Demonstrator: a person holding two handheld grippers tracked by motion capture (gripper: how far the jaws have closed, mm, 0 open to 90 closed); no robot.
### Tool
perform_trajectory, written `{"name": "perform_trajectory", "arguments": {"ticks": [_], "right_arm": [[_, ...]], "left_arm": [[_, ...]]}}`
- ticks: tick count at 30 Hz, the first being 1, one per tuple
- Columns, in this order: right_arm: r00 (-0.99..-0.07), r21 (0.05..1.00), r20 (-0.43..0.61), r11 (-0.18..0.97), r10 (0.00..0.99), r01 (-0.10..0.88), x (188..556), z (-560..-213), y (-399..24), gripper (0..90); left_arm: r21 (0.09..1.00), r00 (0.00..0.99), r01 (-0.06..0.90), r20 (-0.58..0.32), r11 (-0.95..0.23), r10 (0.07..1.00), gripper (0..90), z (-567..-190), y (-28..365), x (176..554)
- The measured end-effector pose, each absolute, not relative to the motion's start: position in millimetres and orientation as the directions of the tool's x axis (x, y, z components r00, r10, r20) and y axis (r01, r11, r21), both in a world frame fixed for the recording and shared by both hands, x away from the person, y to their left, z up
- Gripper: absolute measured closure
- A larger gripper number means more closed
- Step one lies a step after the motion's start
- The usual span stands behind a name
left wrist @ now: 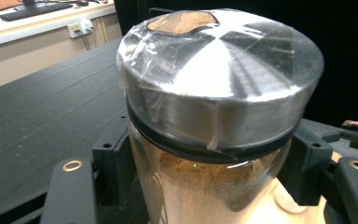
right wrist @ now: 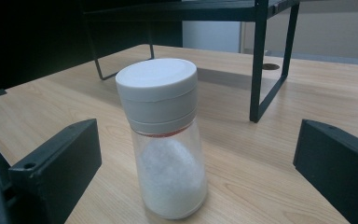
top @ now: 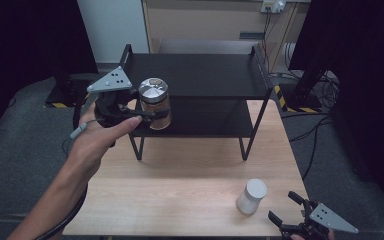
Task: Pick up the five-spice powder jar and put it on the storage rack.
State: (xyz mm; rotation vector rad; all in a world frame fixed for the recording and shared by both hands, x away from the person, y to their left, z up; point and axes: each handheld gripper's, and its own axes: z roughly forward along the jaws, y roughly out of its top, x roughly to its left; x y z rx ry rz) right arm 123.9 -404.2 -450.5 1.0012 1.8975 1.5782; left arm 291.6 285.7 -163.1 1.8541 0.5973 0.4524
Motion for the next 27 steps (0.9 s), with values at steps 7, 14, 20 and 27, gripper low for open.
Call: {"name": "perform_trajectory", "arguments": {"ticks": [7,14,20,27], "right_arm": [[-0.62,0.97,0.093,0.07,0.779,0.234,123.5,-450.9,-404.7,1.4],[-0.619,0.969,0.094,0.072,0.779,0.237,123.6,-451.1,-404.4,1.4],[-0.62,0.969,0.095,0.072,0.779,0.238,123.7,-451.1,-404.1,1.4],[-0.62,0.968,0.095,0.073,0.779,0.241,123.7,-451.0,-403.7,1.4]], "left_arm": [[0.942,0.8,0.178,0.029,-0.284,0.6,30.0,-158.4,287.2,294.7],[0.947,0.796,0.176,0.025,-0.27,0.605,30.0,-154.1,287.2,299.1],[0.947,0.787,0.174,0.031,-0.269,0.616,30.0,-148.0,285.6,303.2],[0.946,0.783,0.167,0.044,-0.278,0.62,30.0,-140.0,281.9,308.1]]}}
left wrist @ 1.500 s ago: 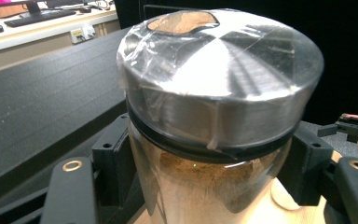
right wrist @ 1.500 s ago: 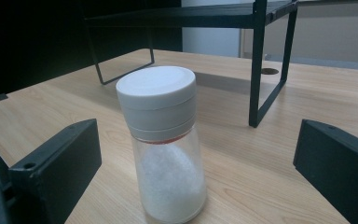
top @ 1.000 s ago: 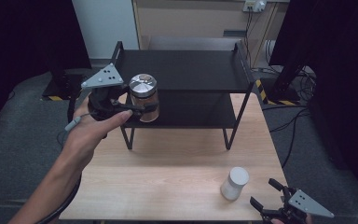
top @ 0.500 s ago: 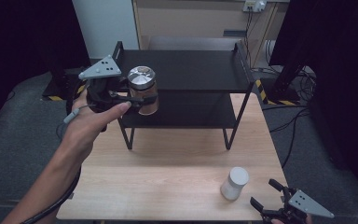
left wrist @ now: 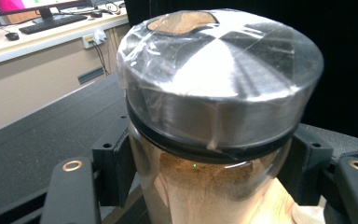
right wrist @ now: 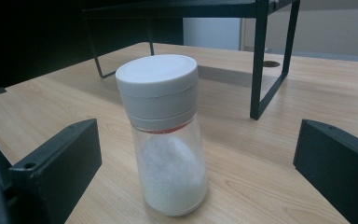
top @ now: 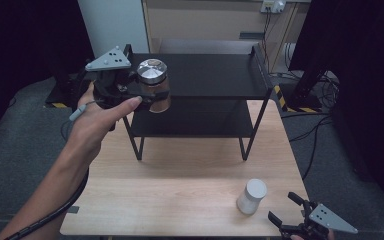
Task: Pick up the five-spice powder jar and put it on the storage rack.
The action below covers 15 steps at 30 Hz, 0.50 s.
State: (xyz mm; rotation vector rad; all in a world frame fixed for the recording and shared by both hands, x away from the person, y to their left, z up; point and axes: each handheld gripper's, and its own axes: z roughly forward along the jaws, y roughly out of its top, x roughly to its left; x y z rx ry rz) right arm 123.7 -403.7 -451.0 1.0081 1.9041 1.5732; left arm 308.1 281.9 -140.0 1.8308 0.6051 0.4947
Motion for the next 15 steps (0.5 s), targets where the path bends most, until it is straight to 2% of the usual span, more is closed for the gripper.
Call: {"name": "perform_trajectory", "arguments": {"ticks": [15], "right_arm": [[-0.617,0.967,0.099,0.07,0.781,0.243,122.9,-451.4,-404.3,1.4]], "left_arm": [[0.948,0.772,0.173,0.036,-0.265,0.634,30.0,-138.6,275.4,324.0]]}}
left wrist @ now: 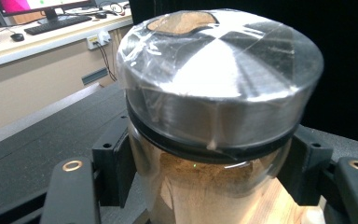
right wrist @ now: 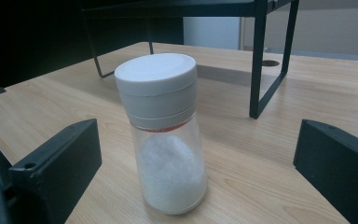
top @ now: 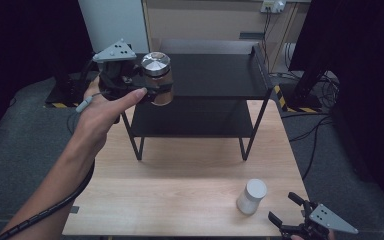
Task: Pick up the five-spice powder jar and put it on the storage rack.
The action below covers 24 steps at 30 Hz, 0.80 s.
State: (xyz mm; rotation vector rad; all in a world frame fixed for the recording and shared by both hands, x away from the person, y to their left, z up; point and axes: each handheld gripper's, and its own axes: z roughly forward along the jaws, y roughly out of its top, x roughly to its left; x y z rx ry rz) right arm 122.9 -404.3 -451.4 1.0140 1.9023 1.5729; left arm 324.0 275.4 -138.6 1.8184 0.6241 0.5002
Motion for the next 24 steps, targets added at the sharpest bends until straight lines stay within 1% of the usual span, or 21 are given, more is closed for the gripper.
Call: {"name": "perform_trajectory", "arguments": {"ticks": [9,24], "right_arm": [[-0.618,0.966,0.099,0.074,0.78,0.248,123.5,-452.5,-403.5,1.4],[-0.616,0.964,0.099,0.079,0.781,0.255,123.4,-453.3,-402.6,1.4]], "left_arm": [[0.948,0.76,0.19,0.021,-0.253,0.649,30.0,-139.8,273.1,336.8],[0.942,0.754,0.203,0.025,-0.268,0.657,30.0,-141.1,273.1,353.7]]}}
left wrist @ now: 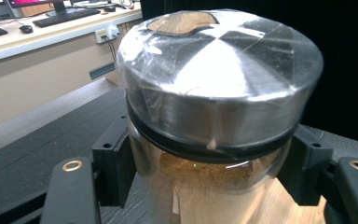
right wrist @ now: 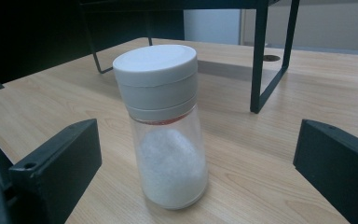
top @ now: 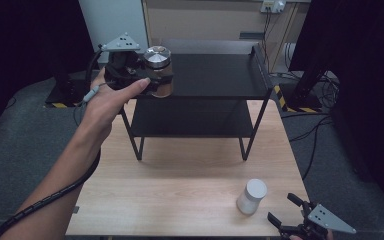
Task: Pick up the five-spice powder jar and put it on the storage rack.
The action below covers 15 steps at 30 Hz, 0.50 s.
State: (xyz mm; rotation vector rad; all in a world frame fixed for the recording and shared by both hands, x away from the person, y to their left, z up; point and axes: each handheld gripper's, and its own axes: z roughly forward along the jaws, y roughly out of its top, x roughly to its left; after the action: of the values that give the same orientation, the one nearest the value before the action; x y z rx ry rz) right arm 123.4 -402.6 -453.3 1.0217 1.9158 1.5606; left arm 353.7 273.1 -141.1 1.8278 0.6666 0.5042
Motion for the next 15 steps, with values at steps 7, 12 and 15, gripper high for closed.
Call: {"name": "perform_trajectory", "arguments": {"ticks": [7,12,15], "right_arm": [[-0.616,0.963,0.1,0.079,0.782,0.256,123.2,-453.5,-402.1,1.4],[-0.616,0.963,0.1,0.079,0.781,0.256,123.4,-453.5,-402.4,1.4],[-0.618,0.963,0.099,0.08,0.78,0.256,123.8,-453.8,-402.2,1.4]], "left_arm": [[0.94,0.751,0.21,0.02,-0.268,0.66,30.0,-142.6,270.7,359.9],[0.939,0.753,0.205,0.028,-0.275,0.658,30.0,-141.5,266.3,362.2],[0.939,0.753,0.204,0.029,-0.275,0.658,29.9,-141.0,264.3,363.5]]}}
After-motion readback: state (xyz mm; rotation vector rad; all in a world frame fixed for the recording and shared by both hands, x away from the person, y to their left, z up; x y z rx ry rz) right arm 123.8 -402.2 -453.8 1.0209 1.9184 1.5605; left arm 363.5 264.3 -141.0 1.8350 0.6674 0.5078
